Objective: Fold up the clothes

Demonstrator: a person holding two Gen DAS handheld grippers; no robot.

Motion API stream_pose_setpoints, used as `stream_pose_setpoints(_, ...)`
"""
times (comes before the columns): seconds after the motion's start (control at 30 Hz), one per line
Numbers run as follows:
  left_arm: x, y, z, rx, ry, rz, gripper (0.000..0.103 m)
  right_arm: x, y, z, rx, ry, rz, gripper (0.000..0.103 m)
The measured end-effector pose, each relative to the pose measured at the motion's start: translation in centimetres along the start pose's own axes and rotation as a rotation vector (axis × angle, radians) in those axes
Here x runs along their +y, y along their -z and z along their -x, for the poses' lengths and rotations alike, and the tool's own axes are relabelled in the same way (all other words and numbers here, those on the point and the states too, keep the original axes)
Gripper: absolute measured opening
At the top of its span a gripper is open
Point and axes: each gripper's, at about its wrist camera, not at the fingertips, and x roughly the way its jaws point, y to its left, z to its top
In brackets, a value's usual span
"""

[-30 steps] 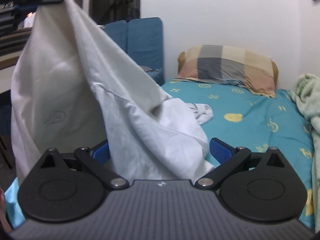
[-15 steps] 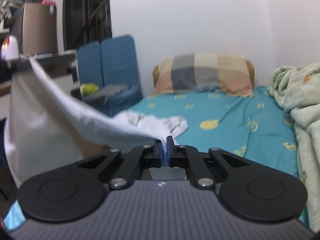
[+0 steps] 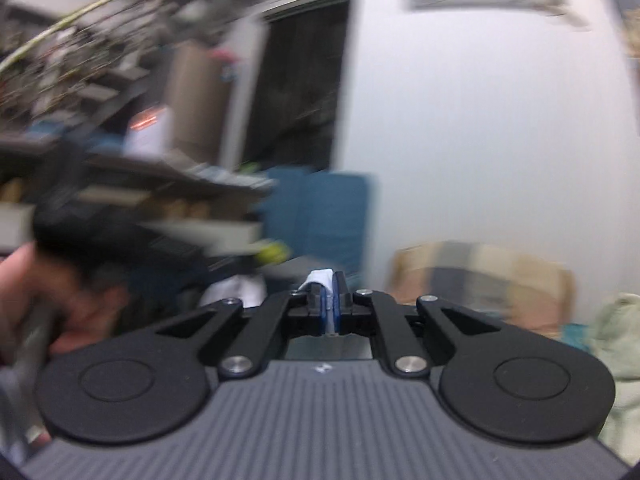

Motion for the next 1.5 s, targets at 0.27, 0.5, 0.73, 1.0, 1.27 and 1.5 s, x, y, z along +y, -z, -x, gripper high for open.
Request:
stream_pose_setpoints(0.27, -1.0, 0.2, -0.8, 0.066, -0.012, -0.076, 0.030, 3.7, 6.0, -3.7, 0.347, -0.243, -0.073, 0.007)
stream_pose_setpoints(0.5, -3.4, 1.9, -4.6, 0.189, 0.030, -0.165, 0.043, -0.9, 5.1, -3.5, 0.419, -0.020, -0.251, 0.037)
stream_pose_setpoints(0.73, -7.4, 3.0, -13.1, 0.313, 0.052, -0.273, 0.055, -7.2, 6.7, -1.9, 0.563, 0.162, -0.566, 0.081)
stream_pose_setpoints(1.0, -13.1, 9.2, -29.0, 0.521, 0.067, -0.434, 0.061, -10.9, 7.7, -0.6, 0.615, 0.261, -0.717, 0.081)
stream_pose_setpoints(1.27, -14.4, 14.8, -35.0, 0.616, 0.020, -0.585, 0.045, -13.6, 9.8, -1.2, 0.625, 0.286, -0.828, 0.081)
stream_pose_setpoints(1.5, -15.0, 14.0, -32.2, 0.544, 0.053, -0.624, 0.006, -16.4, 9.3, 0.1, 0.521, 0.357, -0.887, 0.081)
